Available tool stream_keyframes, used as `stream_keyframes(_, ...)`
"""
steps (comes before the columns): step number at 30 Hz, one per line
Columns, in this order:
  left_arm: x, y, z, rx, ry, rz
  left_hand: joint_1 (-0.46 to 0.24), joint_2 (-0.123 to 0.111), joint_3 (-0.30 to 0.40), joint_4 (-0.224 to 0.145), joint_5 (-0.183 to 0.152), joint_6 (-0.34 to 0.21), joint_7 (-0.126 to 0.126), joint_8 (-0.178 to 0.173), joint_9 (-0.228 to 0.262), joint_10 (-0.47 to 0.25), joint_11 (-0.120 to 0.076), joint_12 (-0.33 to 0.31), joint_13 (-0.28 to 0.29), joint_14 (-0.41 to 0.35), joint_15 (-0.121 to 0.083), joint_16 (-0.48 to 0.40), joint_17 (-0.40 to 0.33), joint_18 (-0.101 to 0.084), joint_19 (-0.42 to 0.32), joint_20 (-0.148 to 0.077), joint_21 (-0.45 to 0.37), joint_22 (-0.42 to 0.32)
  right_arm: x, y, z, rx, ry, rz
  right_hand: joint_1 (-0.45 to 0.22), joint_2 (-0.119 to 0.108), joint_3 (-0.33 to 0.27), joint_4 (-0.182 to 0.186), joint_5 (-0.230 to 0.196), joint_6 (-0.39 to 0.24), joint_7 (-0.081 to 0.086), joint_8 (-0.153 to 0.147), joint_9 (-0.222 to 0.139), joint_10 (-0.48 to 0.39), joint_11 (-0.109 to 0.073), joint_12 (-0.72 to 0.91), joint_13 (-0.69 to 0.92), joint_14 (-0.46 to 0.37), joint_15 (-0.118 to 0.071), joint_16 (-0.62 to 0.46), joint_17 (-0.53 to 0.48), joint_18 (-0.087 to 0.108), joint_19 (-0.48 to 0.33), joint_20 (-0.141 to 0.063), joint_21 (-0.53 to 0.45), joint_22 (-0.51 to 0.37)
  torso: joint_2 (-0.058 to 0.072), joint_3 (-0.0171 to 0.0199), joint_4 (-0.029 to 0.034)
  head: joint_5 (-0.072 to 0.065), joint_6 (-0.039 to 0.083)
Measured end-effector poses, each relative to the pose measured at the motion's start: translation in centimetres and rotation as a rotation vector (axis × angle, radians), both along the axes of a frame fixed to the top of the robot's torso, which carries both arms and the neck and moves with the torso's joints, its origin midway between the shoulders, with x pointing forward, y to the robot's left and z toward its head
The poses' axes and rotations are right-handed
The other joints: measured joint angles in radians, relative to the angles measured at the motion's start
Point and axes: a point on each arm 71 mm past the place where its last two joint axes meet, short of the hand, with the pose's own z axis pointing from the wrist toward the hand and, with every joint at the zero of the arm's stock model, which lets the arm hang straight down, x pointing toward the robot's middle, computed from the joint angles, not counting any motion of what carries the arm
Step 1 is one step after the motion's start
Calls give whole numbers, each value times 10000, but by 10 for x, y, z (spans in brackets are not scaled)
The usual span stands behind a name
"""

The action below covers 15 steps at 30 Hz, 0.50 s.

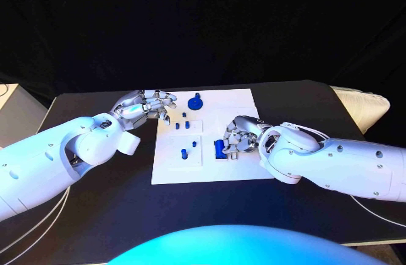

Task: Assemble the parts on the task board

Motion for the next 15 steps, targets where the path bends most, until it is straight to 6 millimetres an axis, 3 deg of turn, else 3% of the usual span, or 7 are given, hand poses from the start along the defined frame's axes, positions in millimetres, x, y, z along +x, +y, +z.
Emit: stream_keyframes(15, -1, 0, -1, 1, 25, -4, 0, 0, 0, 0, 0, 0, 0, 0, 1, 0, 0, 0, 0, 0, 0, 0, -1, 1, 0, 0, 0, -8, -1, 3, 0, -95, -266, 45, -41, -41, 111, 3, 0, -14, 14, 67, 75, 0, -1, 0, -5, 36, -36, 39, -1, 0, 0, 1, 0, -1, -1, 0, 5, 17, 0)
